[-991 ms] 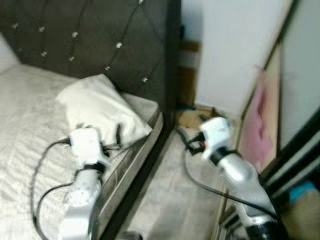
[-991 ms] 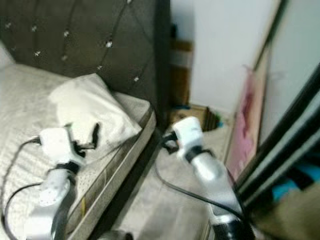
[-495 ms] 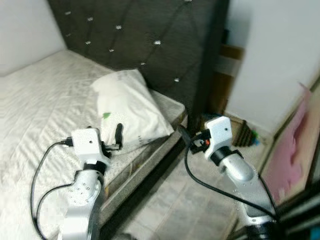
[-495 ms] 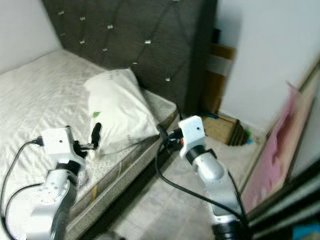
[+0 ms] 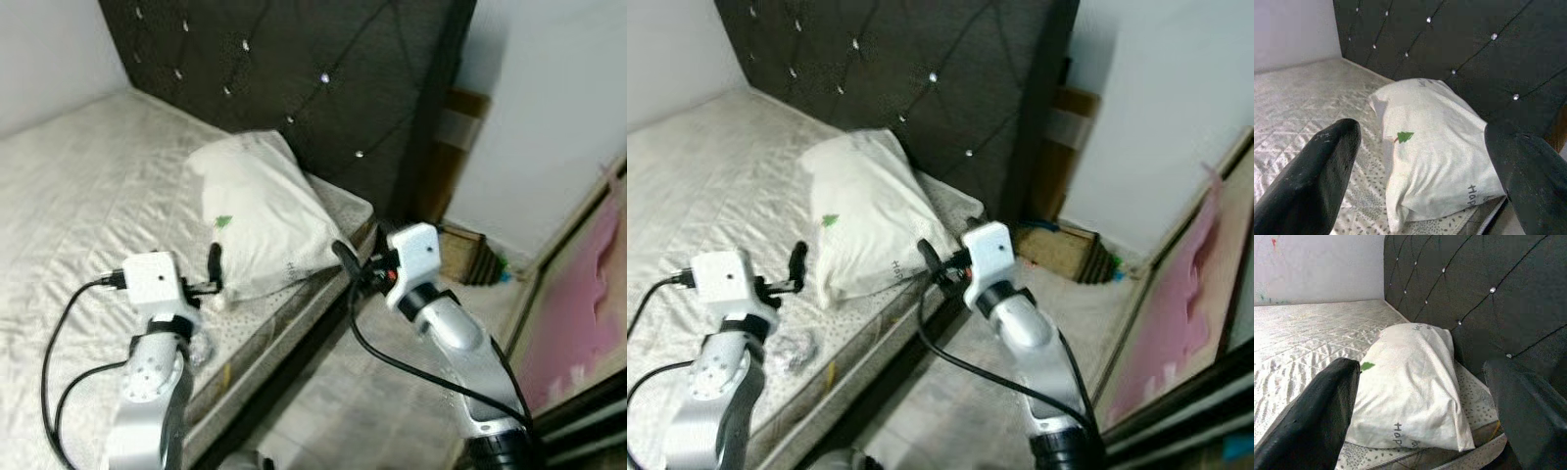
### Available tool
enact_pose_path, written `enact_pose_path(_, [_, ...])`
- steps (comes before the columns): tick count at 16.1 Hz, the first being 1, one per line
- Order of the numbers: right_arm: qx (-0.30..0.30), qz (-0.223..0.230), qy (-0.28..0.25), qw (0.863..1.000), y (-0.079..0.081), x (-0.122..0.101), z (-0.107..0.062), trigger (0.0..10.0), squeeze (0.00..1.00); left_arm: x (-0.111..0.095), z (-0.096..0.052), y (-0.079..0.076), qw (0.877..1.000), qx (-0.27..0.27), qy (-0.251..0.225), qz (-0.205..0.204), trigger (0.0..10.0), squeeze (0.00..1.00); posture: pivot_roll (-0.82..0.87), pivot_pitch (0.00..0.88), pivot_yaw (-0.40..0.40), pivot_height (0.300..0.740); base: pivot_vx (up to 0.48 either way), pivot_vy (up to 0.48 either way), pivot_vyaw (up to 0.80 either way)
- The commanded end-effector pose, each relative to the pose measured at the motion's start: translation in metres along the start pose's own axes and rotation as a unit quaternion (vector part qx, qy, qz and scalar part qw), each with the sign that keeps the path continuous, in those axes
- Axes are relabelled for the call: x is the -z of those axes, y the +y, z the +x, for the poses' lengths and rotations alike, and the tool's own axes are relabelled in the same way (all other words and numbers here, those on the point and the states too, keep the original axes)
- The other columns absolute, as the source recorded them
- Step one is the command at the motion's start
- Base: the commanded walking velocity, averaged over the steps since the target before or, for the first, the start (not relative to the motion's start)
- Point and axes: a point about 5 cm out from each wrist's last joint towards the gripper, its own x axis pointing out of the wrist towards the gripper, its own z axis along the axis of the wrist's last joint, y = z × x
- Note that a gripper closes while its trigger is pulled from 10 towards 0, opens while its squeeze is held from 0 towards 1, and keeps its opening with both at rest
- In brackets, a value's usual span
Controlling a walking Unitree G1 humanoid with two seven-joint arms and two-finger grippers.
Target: Clean up the room
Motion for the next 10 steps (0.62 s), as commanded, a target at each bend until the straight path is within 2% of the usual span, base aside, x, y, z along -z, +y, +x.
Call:
enact_pose_path(1, [0.009,-0.005,0.001,1.0,-0.0063,-0.0005,-0.0024,10.0,0.0,-0.0012,0.0002,-0.0034,1.0,0.003,-0.004,0.002,10.0,0.0,-0.01,0.0,-0.005,0.74,0.0,0.0,0.0])
enact_pose_path(3, [0.01,-0.02,-0.002,1.0,-0.0068,-0.0015,-0.0028,10.0,0.0,-0.0017,-0.0001,-0.0045,1.0,0.007,-0.008,0.0,10.0,0.0,-0.01,0.0,-0.008,0.74,0.0,0.0,0.29])
enact_pose_path(10, [0.018,-0.018,-0.002,1.0,-0.0075,-0.0003,-0.0014,10.0,0.0,-0.004,0.0027,-0.002,1.0,-0.003,-0.012,0.004,10.0,0.0,-0.01,0.0,-0.004,0.74,0.0,0.0,0.8])
